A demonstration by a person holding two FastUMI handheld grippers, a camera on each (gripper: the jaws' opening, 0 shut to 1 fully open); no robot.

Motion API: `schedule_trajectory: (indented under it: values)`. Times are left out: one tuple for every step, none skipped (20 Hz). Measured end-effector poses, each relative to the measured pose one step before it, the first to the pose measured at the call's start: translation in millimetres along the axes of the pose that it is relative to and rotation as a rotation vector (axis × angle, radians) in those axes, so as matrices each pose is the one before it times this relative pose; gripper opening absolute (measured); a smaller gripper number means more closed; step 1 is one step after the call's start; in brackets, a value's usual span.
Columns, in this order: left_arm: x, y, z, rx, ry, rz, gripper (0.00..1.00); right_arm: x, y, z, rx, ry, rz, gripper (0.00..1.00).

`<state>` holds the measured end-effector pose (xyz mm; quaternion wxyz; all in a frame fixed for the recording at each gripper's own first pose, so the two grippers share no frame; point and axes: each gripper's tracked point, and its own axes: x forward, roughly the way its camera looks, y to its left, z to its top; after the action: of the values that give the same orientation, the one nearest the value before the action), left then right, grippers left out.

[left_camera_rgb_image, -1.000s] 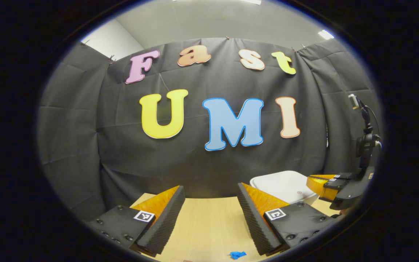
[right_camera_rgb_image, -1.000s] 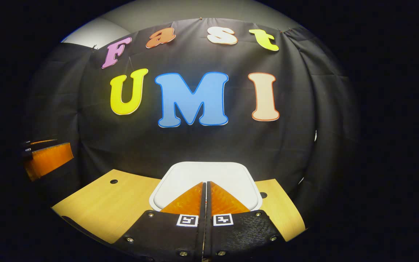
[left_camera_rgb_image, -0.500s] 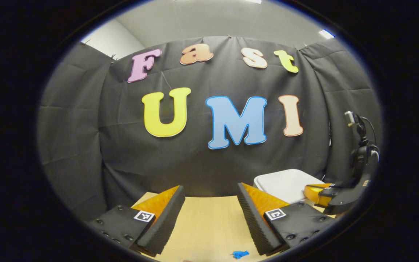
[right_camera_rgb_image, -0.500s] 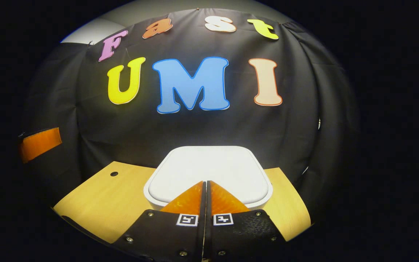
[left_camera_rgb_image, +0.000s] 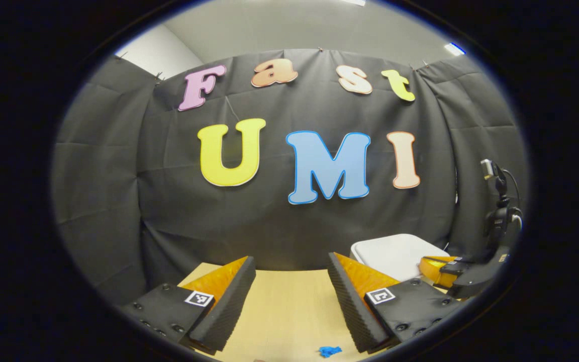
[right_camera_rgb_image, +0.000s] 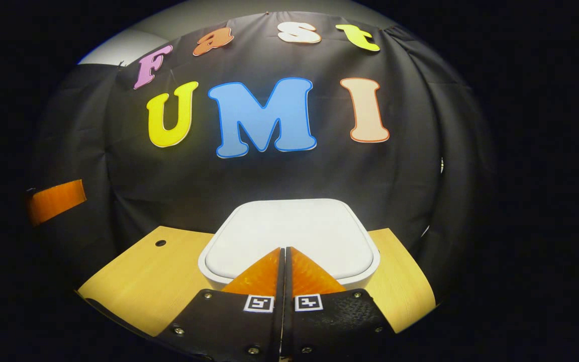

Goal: Press the lid of the desktop garbage bin to open it, pick up the crumpled paper on the desktop and throw it into the bin, then pick up the pop can on the desktop and drop it into the bin, and finally close the garbage bin lid.

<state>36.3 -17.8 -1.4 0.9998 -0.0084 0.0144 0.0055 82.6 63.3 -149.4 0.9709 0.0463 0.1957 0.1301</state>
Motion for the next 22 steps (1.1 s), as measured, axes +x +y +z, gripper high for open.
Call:
schedule_trajectory:
  values:
    - [-0.06, -0.02, -1.03, -0.00172, 0.00128, 0.00004, 0.95, -0.61, 0.26, 2.95, -0.00092, -0.00572, -0.00058, 0.01]
    - [0.66, 0.03, 0.12, -0.00083, 0.00114, -0.0004, 0.95, -1.05, -0.41, 1.95, 0.00022, -0.01049, 0.00181, 0.01]
    - [-0.27, 0.49, -0.17, 0.00033, 0.00084, 0.00039, 0.95, 0.84, -0.38, 4.12, 0.00155, -0.01173, 0.00198, 0.01]
    - [-0.67, -0.6, -0.24, 0.00028, -0.00037, 0.00067, 0.95, -0.16, -0.57, 0.97, 0.00432, -0.00397, -0.00056, 0.01]
    - [0.06, 0.03, 0.6, 0.00016, -0.00035, -0.00046, 0.95, 1.54, -0.3, -0.08, 0.00588, 0.008, 0.0016, 0.01]
    - [-0.07, 0.26, -0.12, 0.00074, -0.00029, -0.00034, 0.95, -0.2, 0.15, 1.77, 0.00271, -0.00365, 0.00037, 0.01]
    - [0.31, -0.56, 0.08, 0.00086, -0.00042, -0.00046, 0.95, -0.83, 0.27, 2.84, -0.00071, -0.00765, -0.00122, 0.01]
    - [0.18, 0.12, 0.4, 0.00187, -0.00153, -0.00061, 0.95, -2.35, -0.2, 6.75, -0.00157, -0.01683, 0.00111, 0.01]
    - [0.5, -1.32, 0.75, 0.00213, -0.00176, -0.0014, 0.95, -1.86, -0.15, 10.6, -0.00444, -0.0229, -0.00036, 0.01]
    - [-0.33, -0.87, -0.64, 0.00187, -0.0015, -0.0015, 0.95, -1.05, 0.71, 8.17, -0.0049, -0.0206, -0.00043, 0.01]
    - [-0.25, -0.46, 0.54, 0.00064, -0.00261, -0.0031, 0.95, -1.07, 0.03, 10.87, -0.00223, -0.0213, -0.00117, 0.01]
    - [-0.75, -1.64, 1.15, 0.00025, -0.00246, -0.00195, 0.95, -1.74, -0.31, 10.65, -0.00087, -0.02428, -0.00012, 0.01]
    - [0.03, -1.16, 0.54, -0.00012, -0.00121, -0.00243, 0.95, -1.14, -0.35, 10.59, -0.00075, -0.02172, -0.0007, 0.01]
    - [0.73, -0.93, 0.77, -0.00045, -0.00134, -0.00322, 0.95, -0.87, -0.96, 9.12, 0.00121, -0.01837, -0.00079, 0.01]
    - [-0.49, -1.47, 1.06, -0.0002, -0.00167, -0.00349, 0.95, -0.36, -0.35, 9.25, 0.0026, -0.01693, -0.00042, 0.01]
    - [-0.24, -1.6, -0.39, 0.0005, -0.00211, -0.00206, 0.95, -1.41, -0.33, 7.85, 0.00358, -0.01907, -0.00081, 0.01]
    - [0.22, -0.42, 0.45, 0.00058, -0.00173, -0.00161, 0.95, -1.29, 0.2, 6.94, 0.00289, -0.01157, -0.00172, 0.01]
    - [-0.21, -0.5, 0.72, 0.00003, -0.00182, -0.00156, 0.95, -1.25, -1.01, 4.23, 0.00181, -0.01143, -0.0007, 0.01]
    - [-0.45, -1.03, -0.12, -0.00071, -0.00127, -0.00275, 0.95, -1.34, -0.27, 5.3, -0.00002, -0.01107, -0.00199, 0.01]
    - [-0.45, -0.48, -0.43, -0.00062, -0.00085, -0.0014, 0.95, -1.43, -1.01, 4.01, -0.00042, -0.00671, -0.0013, 0.01]
    - [-0.43, -0.35, -0.86, -0.00153, -0.00051, -0.00135, 0.95, -2.07, -0.49, 2.07, -0.00007, -0.0039, -0.00162, 0.01]
    - [-0.36, -0.42, 0.4, -0.00144, -0.00007, -0.00161, 0.95, -1.61, -0.44, 2.17, -0.00009, -0.00508, -0.00199, 0.01]
